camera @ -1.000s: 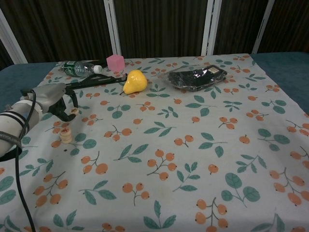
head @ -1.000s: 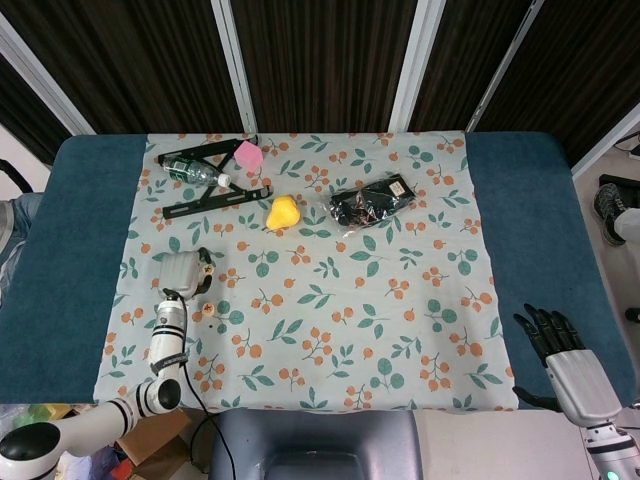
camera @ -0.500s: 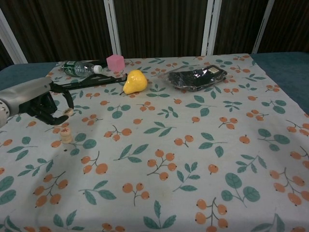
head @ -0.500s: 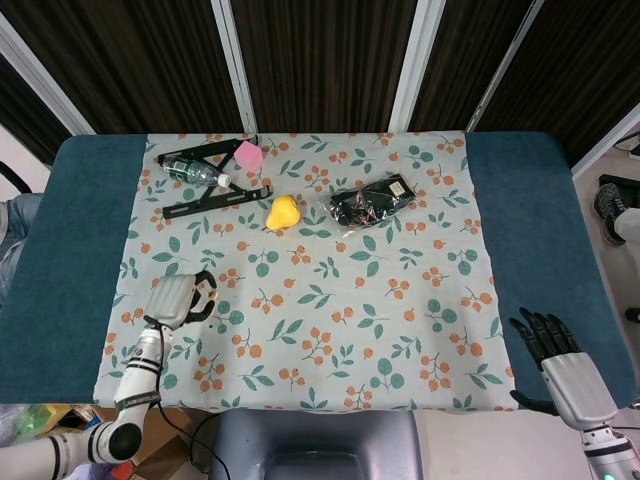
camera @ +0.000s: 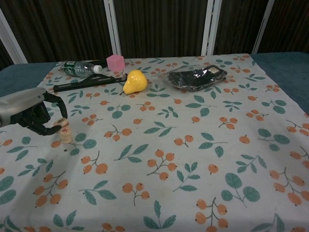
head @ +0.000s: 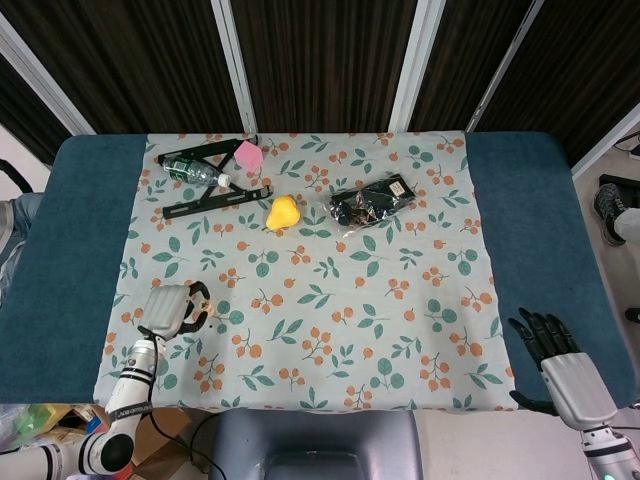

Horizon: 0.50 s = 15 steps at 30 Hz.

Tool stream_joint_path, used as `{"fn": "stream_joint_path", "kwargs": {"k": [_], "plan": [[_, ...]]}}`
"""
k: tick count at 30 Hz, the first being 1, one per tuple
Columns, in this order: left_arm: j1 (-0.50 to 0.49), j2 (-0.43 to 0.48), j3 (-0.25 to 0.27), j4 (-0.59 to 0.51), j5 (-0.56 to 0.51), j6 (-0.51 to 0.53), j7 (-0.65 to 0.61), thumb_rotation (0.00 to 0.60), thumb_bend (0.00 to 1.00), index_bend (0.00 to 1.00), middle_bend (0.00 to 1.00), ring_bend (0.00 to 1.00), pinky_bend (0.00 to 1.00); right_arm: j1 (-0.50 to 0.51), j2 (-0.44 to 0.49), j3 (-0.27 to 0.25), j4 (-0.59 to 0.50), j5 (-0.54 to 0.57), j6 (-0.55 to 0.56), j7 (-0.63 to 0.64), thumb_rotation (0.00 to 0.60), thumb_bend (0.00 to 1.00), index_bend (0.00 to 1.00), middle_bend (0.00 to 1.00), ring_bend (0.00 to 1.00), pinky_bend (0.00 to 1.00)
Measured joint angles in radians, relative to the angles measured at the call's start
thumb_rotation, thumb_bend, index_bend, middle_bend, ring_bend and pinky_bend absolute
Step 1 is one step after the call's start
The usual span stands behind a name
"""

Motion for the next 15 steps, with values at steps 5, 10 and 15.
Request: {"fn": "stream_joint_path", "kwargs": {"k": [5,10,15], "plan": [[-0.002,-0.006,0.003,0.02,-0.005,-0.004,-0.003,0.6,0.41,0.48,1.0,1.0,1.0,0.0,-0.001,0.001,0.001,0.002,-0.002,-0.001,0.6,0.2,0.0,0.0,0.0,0.06],[-0.001,-0.016,0.009,0.03,-0.003,-0.006,-0.011,0.6,0.41,0.47,1.0,1.0,1.0,0.001,-0.003,0.001,0.0,0.002,-0.004,-0.007,0.6,0.2,0.0,0.0,0.0,0.06],[-0.003,-0.033,0.014,0.044,0.01,0.002,-0.008,0.6,0.41,0.46,1.0,1.0,1.0,0.001,-0.002,0.001,-0.001,0.002,-0.003,-0.006,0.6,0.2,0.0,0.0,0.0,0.06]]}}
